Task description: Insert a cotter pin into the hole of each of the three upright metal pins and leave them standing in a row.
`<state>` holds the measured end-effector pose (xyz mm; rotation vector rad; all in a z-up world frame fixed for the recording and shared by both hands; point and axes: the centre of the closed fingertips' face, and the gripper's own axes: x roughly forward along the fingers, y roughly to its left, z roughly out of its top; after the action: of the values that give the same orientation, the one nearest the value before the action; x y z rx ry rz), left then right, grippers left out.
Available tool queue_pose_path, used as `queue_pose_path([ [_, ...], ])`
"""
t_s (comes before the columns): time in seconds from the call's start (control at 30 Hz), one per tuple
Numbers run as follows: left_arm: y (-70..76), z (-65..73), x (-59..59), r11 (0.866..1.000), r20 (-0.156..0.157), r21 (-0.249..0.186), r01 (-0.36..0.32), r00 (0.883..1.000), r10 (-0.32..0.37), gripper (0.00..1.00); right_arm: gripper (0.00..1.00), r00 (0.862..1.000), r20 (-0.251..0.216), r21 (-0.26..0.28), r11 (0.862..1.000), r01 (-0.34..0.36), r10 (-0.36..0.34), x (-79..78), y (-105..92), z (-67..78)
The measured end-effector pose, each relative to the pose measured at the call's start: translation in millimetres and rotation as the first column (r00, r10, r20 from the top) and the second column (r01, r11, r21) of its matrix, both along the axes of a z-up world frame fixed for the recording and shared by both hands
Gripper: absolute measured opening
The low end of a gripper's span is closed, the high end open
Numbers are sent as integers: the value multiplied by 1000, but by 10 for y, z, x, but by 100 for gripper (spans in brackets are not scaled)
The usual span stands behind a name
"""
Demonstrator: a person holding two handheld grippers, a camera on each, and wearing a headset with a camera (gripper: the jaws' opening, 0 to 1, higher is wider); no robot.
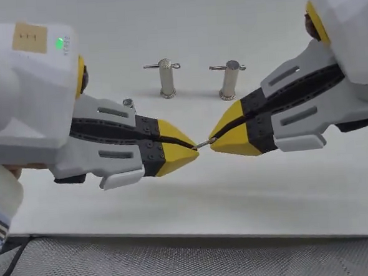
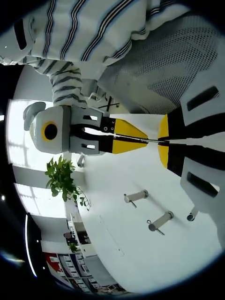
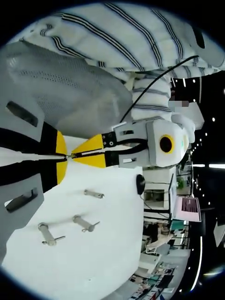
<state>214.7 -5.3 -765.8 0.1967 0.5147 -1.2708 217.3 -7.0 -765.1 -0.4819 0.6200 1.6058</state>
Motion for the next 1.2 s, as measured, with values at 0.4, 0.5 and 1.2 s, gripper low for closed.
queue_pose_path([
  [0.4, 70, -23, 31, 1000, -30, 8, -27, 999, 27, 1, 2, 999, -18, 32, 998, 51, -51, 9, 50, -1],
  [0.5, 74, -18, 8, 1000, -31, 7, -11, 999, 11, 0, 2, 999, -8, 38, 998, 43, -43, -1, 56, -12],
  [1.2, 61, -37, -98, 999, -147, 33, 9, 989, -4, 0, 4, 994, 69, 10, 996, -86, 85, -103, 117, -60],
])
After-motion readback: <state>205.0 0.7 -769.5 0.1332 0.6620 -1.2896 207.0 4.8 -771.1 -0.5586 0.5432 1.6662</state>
